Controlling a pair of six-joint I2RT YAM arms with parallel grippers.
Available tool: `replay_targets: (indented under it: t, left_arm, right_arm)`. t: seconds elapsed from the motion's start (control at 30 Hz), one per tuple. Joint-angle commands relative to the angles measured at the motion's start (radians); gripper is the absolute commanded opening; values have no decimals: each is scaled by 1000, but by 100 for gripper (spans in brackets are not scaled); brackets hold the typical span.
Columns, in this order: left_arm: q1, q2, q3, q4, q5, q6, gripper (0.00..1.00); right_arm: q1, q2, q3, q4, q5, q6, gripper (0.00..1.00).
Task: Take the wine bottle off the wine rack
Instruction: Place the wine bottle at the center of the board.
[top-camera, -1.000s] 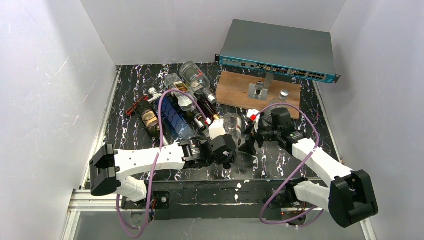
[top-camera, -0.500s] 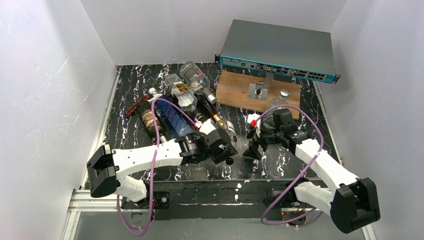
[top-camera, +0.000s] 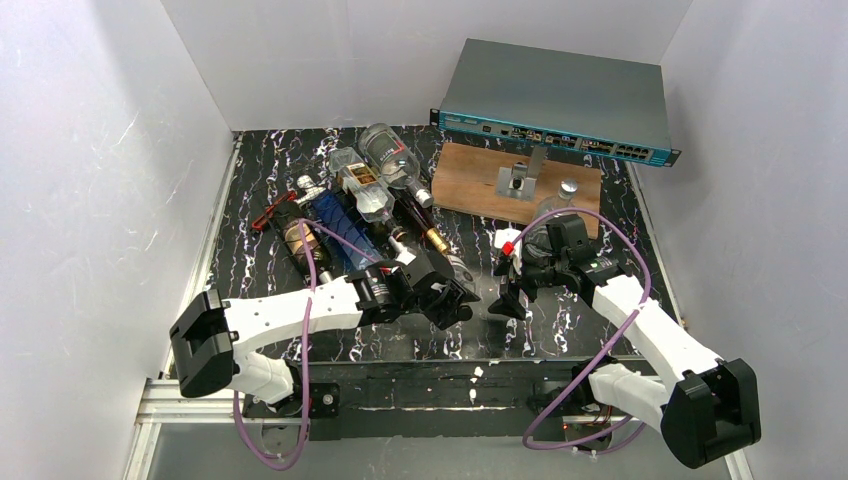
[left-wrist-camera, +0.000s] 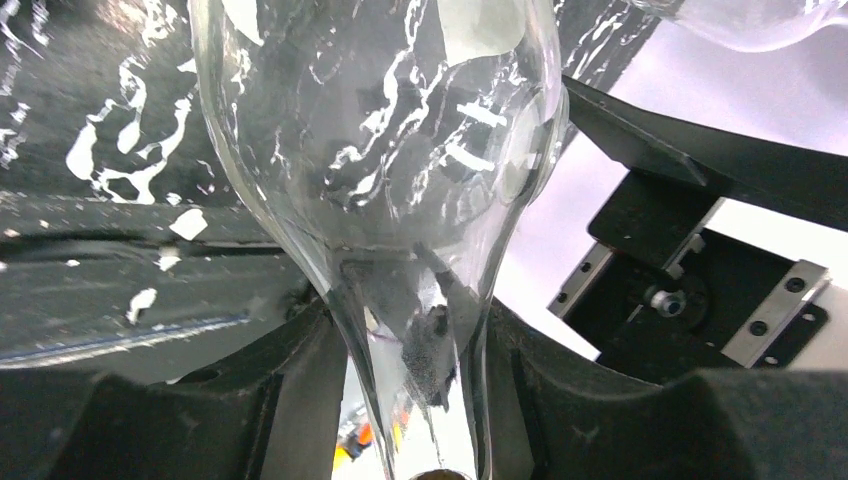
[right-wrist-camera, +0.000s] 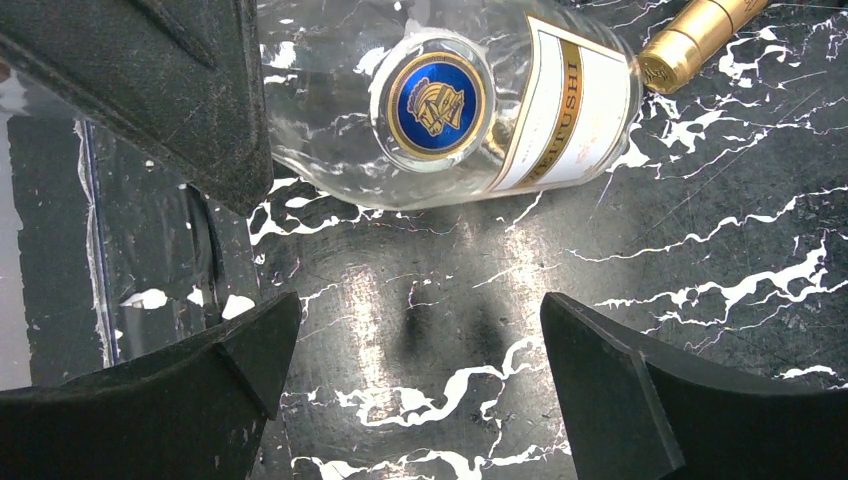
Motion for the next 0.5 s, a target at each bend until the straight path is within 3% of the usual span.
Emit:
replay_targets:
  t: [0.0,0.17,0.47]
  left_arm:
    - [9,-74,32,120,25,-123,0]
    - [16,-83,30,100,21,-167,0]
    - [46,-95,10,100,25,-173,33]
  right_arm:
    - [-4,-1,39,-14,-32,-17,100]
    - [-4,0,37,-3,-30,-10,100]
    - [-5,7,39,7,-28,-3,100]
